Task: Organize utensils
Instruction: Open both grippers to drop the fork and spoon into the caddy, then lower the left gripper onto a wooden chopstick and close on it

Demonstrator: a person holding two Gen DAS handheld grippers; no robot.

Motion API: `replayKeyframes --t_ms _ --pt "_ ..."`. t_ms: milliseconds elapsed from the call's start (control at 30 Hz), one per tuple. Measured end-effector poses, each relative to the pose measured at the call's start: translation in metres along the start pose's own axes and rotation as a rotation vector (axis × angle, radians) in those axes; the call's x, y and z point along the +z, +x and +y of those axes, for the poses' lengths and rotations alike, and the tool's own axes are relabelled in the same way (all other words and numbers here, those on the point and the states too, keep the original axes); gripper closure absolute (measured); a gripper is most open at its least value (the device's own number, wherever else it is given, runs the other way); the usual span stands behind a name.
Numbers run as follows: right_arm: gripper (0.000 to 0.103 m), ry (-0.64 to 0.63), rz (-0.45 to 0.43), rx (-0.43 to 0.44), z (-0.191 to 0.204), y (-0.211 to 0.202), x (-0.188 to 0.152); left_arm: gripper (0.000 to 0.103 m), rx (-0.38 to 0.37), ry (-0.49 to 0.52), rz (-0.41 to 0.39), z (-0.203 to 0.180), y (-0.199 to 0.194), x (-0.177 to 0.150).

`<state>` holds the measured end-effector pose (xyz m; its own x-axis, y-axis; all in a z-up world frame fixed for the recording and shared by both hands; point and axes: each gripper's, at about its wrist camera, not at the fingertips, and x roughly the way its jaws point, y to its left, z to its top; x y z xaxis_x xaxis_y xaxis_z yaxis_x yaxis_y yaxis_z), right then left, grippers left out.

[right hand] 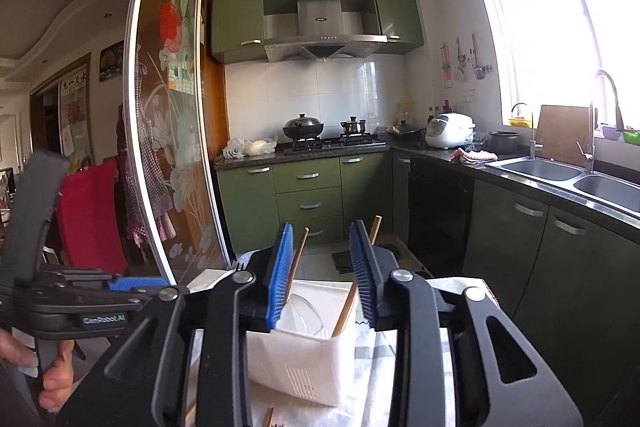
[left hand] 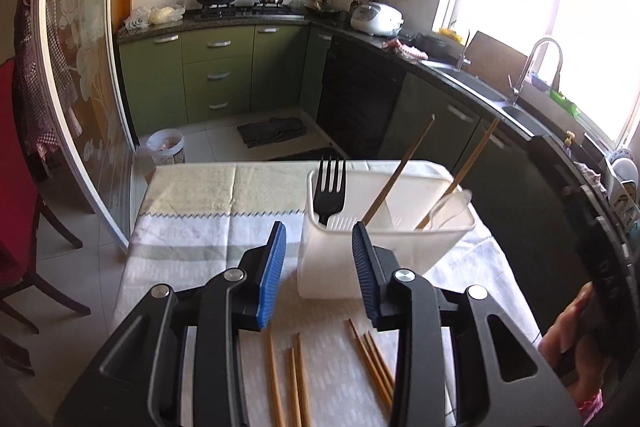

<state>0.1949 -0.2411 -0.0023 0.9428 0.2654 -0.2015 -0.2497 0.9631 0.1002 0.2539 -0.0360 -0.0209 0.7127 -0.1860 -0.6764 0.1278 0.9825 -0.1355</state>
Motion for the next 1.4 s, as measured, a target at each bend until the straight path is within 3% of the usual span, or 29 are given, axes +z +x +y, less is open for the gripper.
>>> replayKeyframes --t_ms 267,400,633,933,1167,1400 --pt "0.069 0.093 0.109 -0.049 -0.042 -0.090 -0.045 0.071 0.095 0.062 0.385 0.021 0.039 -0.068" --pt "0.069 0.166 0.226 -0.039 -0.064 -0.104 -0.077 0.077 0.141 0.070 0.486 0.024 0.060 -0.089" --pt "0.069 0.214 0.334 -0.035 -0.080 -0.104 -0.108 0.081 0.177 0.075 0.555 0.024 0.079 -0.105" --pt "0.069 0.158 0.431 -0.007 -0.060 -0.081 -0.107 0.086 0.160 0.081 0.581 0.023 0.087 -0.108" --pt "0.069 0.077 0.641 0.076 -0.032 -0.032 -0.119 0.095 0.155 0.095 0.588 0.024 0.089 -0.109" --pt "0.069 0.057 0.838 0.165 -0.010 0.023 -0.149 0.095 0.159 0.085 0.581 0.038 0.083 -0.115"
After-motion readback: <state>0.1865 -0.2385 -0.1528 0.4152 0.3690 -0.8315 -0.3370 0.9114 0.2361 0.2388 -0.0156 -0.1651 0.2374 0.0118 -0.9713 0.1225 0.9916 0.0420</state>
